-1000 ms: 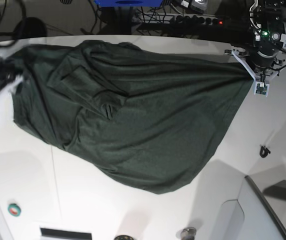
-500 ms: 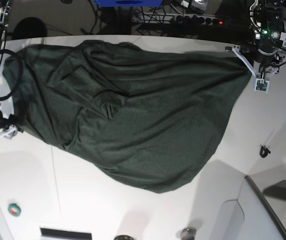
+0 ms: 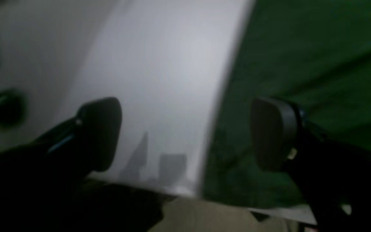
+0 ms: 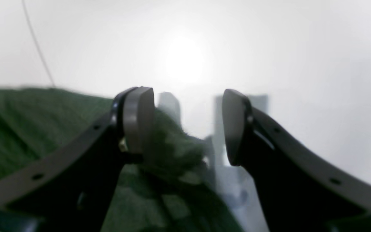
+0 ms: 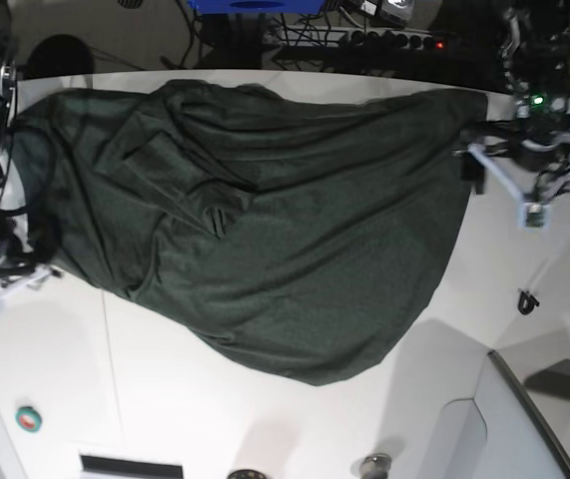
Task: Layout the t-shirt on the table in an organized manner, then fold the t-shirt properly
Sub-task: 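Release the shirt with the right gripper and move it along the edge, then grasp the shirt side with the right gripper and pull it outward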
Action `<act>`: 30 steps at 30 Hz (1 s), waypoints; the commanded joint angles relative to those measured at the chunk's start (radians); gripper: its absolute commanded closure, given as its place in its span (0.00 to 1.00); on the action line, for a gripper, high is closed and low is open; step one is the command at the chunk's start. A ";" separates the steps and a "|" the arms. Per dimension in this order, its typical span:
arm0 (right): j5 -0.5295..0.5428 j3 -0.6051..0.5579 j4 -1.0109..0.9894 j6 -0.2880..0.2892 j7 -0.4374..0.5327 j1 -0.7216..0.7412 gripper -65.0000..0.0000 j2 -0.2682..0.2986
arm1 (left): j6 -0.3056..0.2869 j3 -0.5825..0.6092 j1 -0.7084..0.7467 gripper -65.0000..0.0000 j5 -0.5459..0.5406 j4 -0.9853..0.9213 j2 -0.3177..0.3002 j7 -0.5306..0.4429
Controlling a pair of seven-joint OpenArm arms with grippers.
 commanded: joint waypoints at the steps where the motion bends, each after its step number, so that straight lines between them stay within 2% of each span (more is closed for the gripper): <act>1: 0.008 -0.022 0.012 0.003 0.024 0.028 0.51 0.014 | 0.005 0.022 -0.010 0.08 0.015 0.009 -0.007 -0.003; 6: 0.010 -0.055 -0.002 0.000 0.025 0.032 0.52 0.007 | 0.005 0.092 -0.027 0.08 0.015 -0.025 -0.007 -0.003; 8: 0.010 -0.060 -0.036 0.000 0.025 0.046 0.56 0.007 | 0.005 0.091 -0.027 0.08 0.015 -0.045 -0.007 -0.003; 9: 0.010 -0.060 -0.054 0.000 0.025 0.054 0.62 0.007 | 0.005 0.086 -0.026 0.08 0.015 -0.056 -0.007 -0.003; 10: 0.010 -0.060 -0.071 0.001 0.025 0.060 0.73 0.007 | 0.005 0.086 -0.026 0.08 0.015 -0.066 -0.013 -0.005; 12: 0.010 -0.060 -0.079 0.001 0.025 0.064 1.00 0.010 | 0.005 0.085 -0.023 0.08 0.015 -0.089 -0.015 -0.005; 14: 0.010 -0.055 -0.079 0.001 0.025 0.072 0.97 0.011 | 0.005 0.085 -0.020 0.08 0.015 -0.097 -0.015 -0.005; 16: 0.010 -0.054 -0.048 0.001 0.025 0.074 1.00 0.013 | 0.005 0.085 -0.020 0.08 0.015 -0.099 -0.015 -0.005; 21: 0.013 -0.052 0.168 0.001 0.021 0.005 1.00 0.014 | 0.005 0.085 -0.027 0.08 0.015 -0.099 -0.013 -0.005; 26: 0.015 -0.051 0.406 0.001 -0.045 -0.117 1.00 0.014 | 0.005 0.086 -0.029 0.08 0.015 -0.099 -0.013 -0.005; 30: 0.016 -0.051 0.618 0.001 -0.102 -0.269 1.00 0.005 | 0.005 0.085 -0.029 0.08 0.015 -0.099 -0.013 -0.005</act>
